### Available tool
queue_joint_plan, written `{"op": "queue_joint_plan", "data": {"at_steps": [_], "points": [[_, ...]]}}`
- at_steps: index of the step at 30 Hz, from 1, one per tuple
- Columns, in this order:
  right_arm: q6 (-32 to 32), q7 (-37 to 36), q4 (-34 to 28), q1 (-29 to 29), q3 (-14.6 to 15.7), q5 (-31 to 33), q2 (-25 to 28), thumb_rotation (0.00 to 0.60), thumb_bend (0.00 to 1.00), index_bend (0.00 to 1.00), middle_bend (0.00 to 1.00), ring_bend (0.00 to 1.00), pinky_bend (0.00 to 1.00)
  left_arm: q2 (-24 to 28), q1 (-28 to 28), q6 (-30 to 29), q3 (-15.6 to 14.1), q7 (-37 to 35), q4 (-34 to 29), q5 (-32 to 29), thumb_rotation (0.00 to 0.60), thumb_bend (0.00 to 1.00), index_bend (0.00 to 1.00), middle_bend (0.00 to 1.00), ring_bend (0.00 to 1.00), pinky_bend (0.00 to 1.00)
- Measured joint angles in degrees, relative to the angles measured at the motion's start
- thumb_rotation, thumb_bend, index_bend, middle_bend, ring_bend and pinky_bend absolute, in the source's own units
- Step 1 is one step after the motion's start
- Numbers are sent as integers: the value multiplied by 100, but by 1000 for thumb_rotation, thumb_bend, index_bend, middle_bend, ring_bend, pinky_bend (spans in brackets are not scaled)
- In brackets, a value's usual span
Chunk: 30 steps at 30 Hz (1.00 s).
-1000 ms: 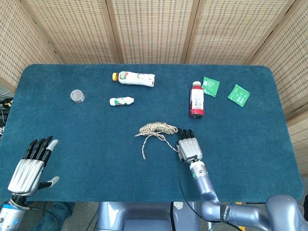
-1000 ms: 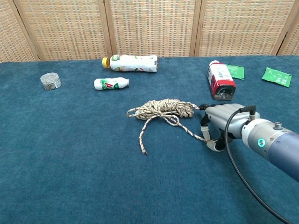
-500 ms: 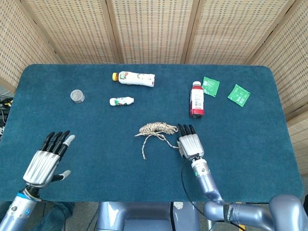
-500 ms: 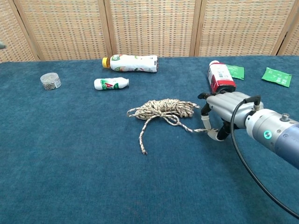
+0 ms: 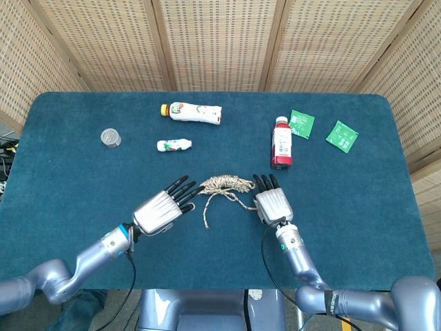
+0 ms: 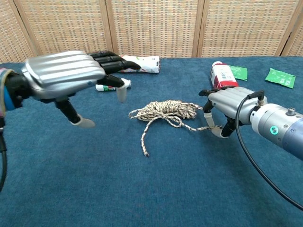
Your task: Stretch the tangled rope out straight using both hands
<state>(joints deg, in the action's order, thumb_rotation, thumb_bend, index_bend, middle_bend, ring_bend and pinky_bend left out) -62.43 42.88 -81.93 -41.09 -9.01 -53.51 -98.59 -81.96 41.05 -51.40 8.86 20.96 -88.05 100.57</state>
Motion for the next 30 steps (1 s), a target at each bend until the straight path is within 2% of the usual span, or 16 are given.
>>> {"op": "queue_joint_plan", "data": {"at_steps": [10,18,30], "points": [[178,-242,107,-54,-66,-5,45,600,498,685,30,0,0,-772,633,530,3,497,646,-265,600,226,476,0,0,0],[239,-369,188,-79,-90,-2,5,600,496,683,30,0,0,-1121,831,666,-141,677,956,-496,600,249,512,0,0,0],[266,-440,249,-82,-55,-32,-28,600,498,683,32,0,0,-1616,989,661,-324,803,1656,-705,600,268,512,0,0,0]]}}
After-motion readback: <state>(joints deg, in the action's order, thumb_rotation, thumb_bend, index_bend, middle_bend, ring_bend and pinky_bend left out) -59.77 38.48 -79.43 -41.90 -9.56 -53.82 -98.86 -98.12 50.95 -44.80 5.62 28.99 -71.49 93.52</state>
